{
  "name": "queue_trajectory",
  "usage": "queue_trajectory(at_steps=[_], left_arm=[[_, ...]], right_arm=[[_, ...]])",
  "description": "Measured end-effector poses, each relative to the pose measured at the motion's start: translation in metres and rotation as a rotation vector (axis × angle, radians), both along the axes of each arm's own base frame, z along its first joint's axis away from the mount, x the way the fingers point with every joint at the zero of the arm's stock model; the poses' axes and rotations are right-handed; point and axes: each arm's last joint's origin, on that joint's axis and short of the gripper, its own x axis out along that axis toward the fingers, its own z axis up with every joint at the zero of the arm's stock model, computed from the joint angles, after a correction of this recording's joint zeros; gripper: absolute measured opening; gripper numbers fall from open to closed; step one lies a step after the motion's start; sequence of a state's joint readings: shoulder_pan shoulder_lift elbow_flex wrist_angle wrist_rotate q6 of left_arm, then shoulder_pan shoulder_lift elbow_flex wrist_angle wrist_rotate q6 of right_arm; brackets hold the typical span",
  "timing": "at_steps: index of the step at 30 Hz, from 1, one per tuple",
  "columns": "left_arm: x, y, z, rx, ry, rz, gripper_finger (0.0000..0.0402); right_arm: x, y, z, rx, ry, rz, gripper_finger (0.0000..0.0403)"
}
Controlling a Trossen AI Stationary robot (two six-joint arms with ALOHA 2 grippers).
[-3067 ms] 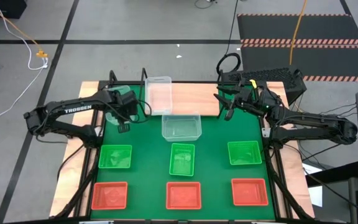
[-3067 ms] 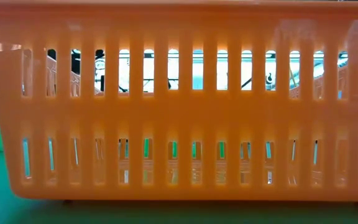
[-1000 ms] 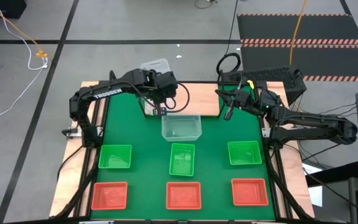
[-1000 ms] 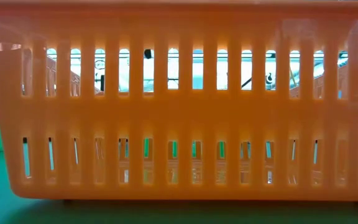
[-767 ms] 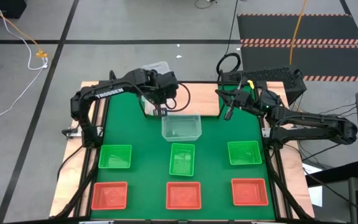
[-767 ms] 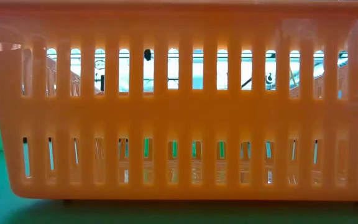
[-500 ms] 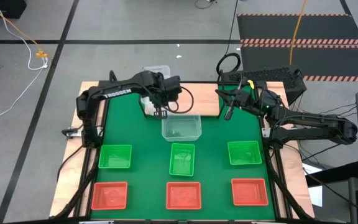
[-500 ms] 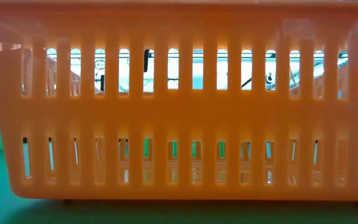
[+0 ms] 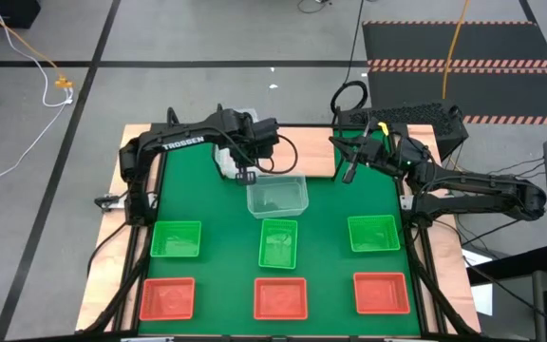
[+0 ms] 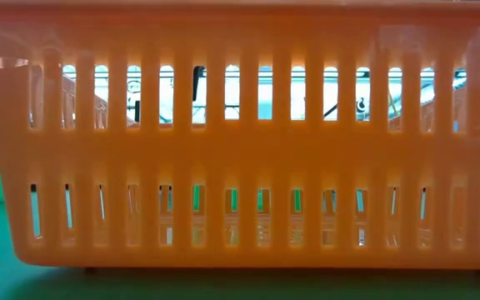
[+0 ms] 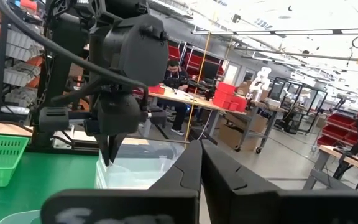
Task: Stack baskets on shelf by color
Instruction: Stack the left transparent bin on the top of the other transparent bin on the shelf
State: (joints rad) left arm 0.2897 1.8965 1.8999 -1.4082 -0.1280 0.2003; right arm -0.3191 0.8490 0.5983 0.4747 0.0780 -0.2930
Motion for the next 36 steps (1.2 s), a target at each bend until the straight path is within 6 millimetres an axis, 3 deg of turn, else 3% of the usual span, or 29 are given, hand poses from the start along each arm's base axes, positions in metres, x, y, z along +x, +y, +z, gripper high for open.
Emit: queue_trajectory(at_steps=[7, 15, 22, 28, 31, 36], left_arm=[[0.003, 0.001, 0.002, 0.015, -0.040, 0.001, 0.0037], [0.001, 0.002, 0.002, 0.017, -0.024, -0.031, 0.0112], [-0.003, -0.013, 0.000, -0.064, 0.041, -0.078, 0.0166], [-0.001, -0.021, -0.006, -0.002, 0.078, -0.108, 0.0179], [-0.001, -0.017, -0.014, 0.072, 0.112, -0.095, 0.0180], [-0.002, -0.011, -0.033, 0.050, 0.139, -0.118, 0.0180]], right_arm=[[0.000, 0.000, 0.000, -0.002, 0.001, -0.001, 0.0000], [0.000, 0.000, 0.000, -0.002, 0.001, -0.001, 0.0000], [0.000, 0.000, 0.000, -0.006, 0.003, -0.001, 0.0000], [0.000, 0.000, 0.000, -0.004, 0.007, -0.001, 0.0000], [0.000, 0.000, -0.001, -0.002, 0.010, -0.001, 0.0000], [0.000, 0.000, -0.001, -0.002, 0.010, -0.001, 0.0000]])
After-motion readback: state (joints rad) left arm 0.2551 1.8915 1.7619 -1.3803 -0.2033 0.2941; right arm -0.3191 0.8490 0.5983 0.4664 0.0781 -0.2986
